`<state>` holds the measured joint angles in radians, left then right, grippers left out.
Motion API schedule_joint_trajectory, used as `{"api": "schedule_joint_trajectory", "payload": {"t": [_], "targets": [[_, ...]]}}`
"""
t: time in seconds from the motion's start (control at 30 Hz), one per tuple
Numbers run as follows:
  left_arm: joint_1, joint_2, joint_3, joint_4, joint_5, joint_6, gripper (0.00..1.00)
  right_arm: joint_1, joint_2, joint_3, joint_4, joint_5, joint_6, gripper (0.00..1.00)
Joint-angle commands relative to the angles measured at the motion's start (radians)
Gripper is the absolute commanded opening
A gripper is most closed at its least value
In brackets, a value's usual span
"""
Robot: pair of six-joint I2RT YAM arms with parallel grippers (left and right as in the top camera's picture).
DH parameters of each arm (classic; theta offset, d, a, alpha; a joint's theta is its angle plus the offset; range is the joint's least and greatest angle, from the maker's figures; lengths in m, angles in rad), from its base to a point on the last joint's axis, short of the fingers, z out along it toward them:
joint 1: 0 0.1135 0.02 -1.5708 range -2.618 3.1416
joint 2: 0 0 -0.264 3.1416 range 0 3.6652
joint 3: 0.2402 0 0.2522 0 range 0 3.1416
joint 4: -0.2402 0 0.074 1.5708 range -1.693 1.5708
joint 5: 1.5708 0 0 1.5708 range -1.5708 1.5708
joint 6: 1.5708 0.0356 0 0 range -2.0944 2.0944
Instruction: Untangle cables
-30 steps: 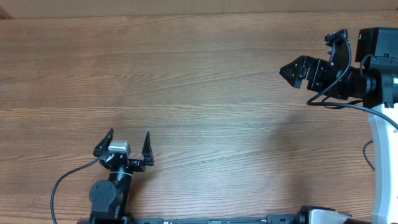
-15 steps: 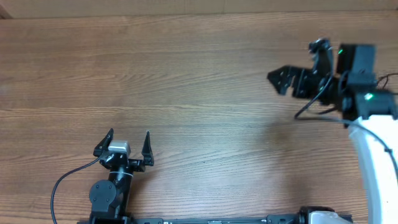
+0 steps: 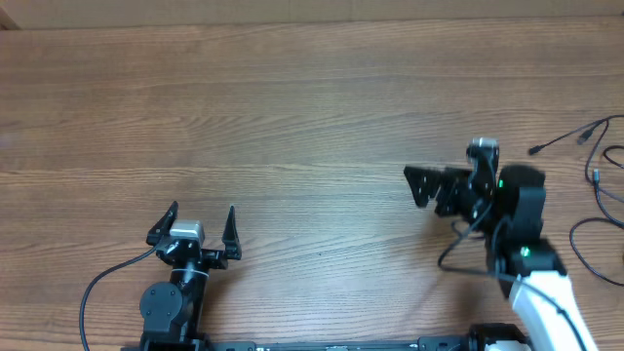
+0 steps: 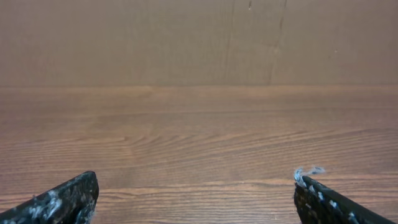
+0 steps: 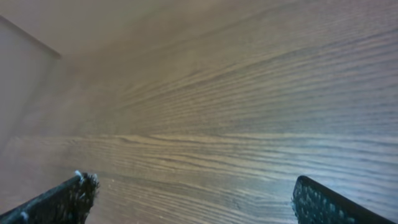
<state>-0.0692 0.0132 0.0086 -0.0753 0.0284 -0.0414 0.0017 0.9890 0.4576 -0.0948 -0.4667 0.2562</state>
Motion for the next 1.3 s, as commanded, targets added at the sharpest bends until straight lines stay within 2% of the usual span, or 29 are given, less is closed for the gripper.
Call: {"api": "schedule_joint_trajectory", "payload": {"t": [0.0,0.27,0.8,0.97,1.27], "targets": [[0.01,-0.009,-0.004,-0.003,-0.003,0.008,1.0,0.005,-0.096,-0.142,0.105,0.002,0.037,1.0],[0.01,-0.009,-0.004,-0.002,-0.003,0.009,1.0,0.005,-0.354,-0.353,0.2,0.016,0.036,1.0],[0.01,-0.009,-0.004,-0.003,-0.003,0.009,1.0,0.005,-0.805,-0.387,0.115,0.113,0.031,1.0],[0.01,-0.009,-0.004,-0.003,-0.003,0.009,1.0,0.005,-0.883,-0.405,0.025,0.137,0.032,1.0],[0.01,-0.009,-0.004,-0.003,-0.003,0.008,1.0,0.005,-0.96,-0.45,0.039,0.155,0.034,1.0]]}}
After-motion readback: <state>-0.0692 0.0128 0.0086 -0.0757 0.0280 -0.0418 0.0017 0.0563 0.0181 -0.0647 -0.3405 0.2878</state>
